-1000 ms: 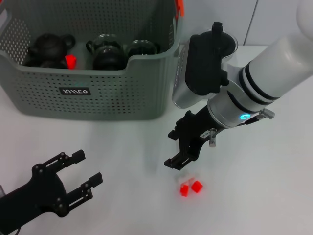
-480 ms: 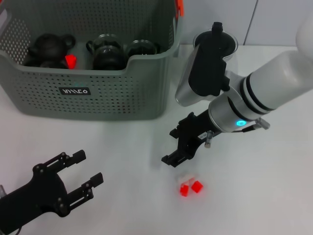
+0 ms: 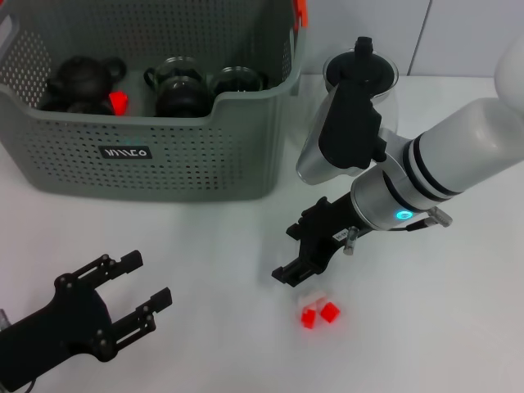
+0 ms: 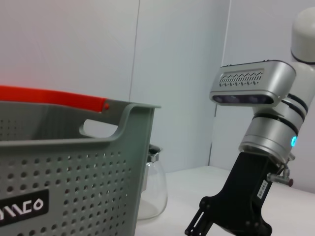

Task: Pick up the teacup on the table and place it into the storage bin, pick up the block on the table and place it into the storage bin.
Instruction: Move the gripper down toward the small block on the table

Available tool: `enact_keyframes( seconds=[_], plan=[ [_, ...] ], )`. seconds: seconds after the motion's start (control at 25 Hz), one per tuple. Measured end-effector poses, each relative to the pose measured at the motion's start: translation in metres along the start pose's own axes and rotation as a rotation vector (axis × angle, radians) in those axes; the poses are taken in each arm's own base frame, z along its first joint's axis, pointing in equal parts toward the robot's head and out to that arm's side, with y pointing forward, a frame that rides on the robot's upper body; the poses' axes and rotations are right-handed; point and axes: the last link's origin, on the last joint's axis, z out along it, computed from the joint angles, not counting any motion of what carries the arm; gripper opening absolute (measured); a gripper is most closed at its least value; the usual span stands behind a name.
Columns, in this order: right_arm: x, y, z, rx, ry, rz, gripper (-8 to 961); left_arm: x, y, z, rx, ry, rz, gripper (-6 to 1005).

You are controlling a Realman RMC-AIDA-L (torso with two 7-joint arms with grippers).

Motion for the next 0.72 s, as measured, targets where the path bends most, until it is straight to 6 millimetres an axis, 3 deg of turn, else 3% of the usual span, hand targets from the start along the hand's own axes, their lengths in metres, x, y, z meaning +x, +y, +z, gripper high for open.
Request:
enact_keyframes(
  seconds=[0.72],
  plan=[
    [0.01,-0.004,-0.019,-0.008,0.036,0.034,816,-0.002,-0.001,-0.001,0.012,-0.009,-0.004,674]
  ],
)
